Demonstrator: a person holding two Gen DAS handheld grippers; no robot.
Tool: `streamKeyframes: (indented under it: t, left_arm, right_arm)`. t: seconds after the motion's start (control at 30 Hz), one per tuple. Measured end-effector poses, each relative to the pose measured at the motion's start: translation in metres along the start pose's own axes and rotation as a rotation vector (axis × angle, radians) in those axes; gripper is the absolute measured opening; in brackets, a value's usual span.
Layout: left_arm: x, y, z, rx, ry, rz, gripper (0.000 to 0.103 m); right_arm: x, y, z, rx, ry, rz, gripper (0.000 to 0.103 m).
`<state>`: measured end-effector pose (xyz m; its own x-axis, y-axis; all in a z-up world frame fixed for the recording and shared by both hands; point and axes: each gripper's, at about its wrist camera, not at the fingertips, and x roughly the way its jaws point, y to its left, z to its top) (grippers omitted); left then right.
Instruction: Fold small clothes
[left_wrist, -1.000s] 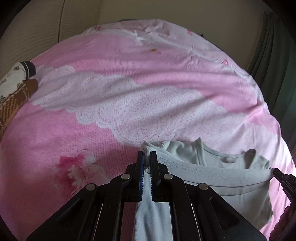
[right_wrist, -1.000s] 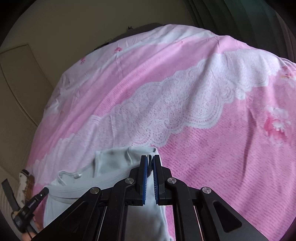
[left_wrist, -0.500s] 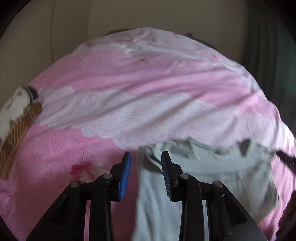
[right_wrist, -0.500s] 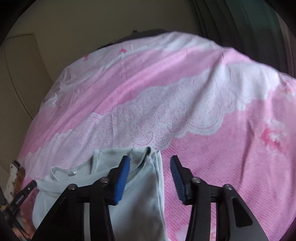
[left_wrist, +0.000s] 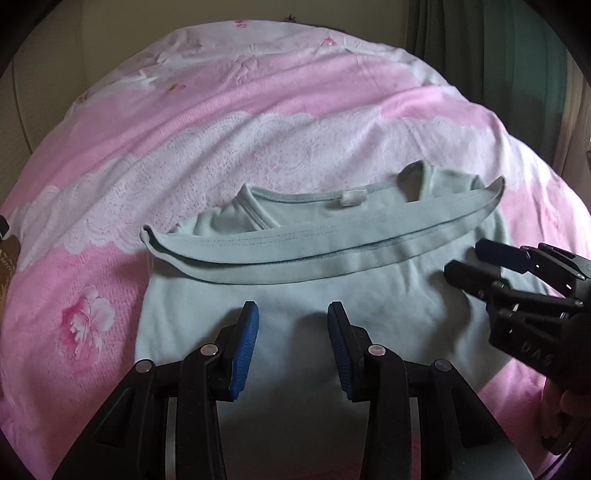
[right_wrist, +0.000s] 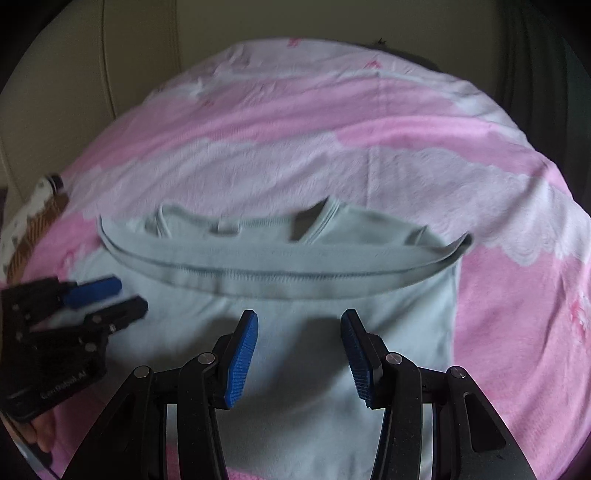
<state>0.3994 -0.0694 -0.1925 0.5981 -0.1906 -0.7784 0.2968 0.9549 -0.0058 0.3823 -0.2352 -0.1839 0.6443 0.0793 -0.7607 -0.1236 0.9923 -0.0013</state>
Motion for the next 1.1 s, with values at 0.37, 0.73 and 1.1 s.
streamKeyframes:
  t: [0.37,0.73,1.1]
  left_arm:
    - [0.033,0.028,0.031,-0.037,0.034,0.029,0.039]
    - [0.041,0.059,0.065,-0.127,0.004,0.035,0.038]
    - [0.003,0.077,0.048,-0.147,-0.065,0.025,0.045]
  right_arm:
    - [0.03,0.001,0.026,-0.031,0.007,-0.076,0.048]
    - [0.044,-0.025,0.072,0.091,-0.052,-0.057,0.048]
    - [0.02,-0.049,0.058,0.182,-0.074,-0.033,0.048]
